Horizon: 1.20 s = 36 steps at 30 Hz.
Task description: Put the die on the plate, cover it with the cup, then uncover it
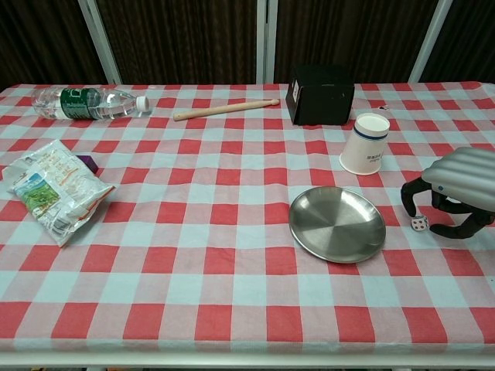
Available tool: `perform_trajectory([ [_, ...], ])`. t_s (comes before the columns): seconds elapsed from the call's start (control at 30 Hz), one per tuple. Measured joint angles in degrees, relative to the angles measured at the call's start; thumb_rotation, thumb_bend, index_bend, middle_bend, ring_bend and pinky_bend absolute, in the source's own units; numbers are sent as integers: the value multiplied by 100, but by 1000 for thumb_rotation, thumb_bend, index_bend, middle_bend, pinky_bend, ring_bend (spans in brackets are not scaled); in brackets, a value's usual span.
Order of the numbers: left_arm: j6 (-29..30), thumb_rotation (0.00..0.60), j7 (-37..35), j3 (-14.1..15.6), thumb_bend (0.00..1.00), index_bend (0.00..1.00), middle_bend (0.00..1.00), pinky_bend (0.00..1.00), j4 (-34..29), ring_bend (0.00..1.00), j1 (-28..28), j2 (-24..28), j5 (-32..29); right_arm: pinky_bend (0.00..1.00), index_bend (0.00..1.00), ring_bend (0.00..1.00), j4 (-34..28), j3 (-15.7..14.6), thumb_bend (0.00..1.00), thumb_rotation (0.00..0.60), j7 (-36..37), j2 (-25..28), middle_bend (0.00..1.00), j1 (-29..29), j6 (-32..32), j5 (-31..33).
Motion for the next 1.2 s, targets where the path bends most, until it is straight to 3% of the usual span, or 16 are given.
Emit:
perform_trajectory([
  [0.5, 36, 600, -40, -23, 0, 271, 306, 210, 28, 263, 7, -1, 25, 1000, 539, 975, 113, -55, 325, 600, 33, -147, 952, 41, 151, 29],
  [0.8, 98, 600, -17, -33, 0, 271, 306, 209, -7, 263, 32, 31, 54, 1000, 545, 975, -612, 16, 326, 600, 361, 283, 952, 79, 555, -165],
  [1.03, 119, 600, -9, -19, 0, 271, 306, 210, -40, 263, 54, 58, 68, 1000, 536, 968, -737, 190, 325, 600, 231, 11, 952, 481, 83, -75],
  [1.2, 133, 600, -51, -10, 0, 271, 306, 209, -15, 263, 88, 37, 42, 1000, 465, 961, -604, 296, 324, 600, -176, -382, 952, 739, -316, 173],
])
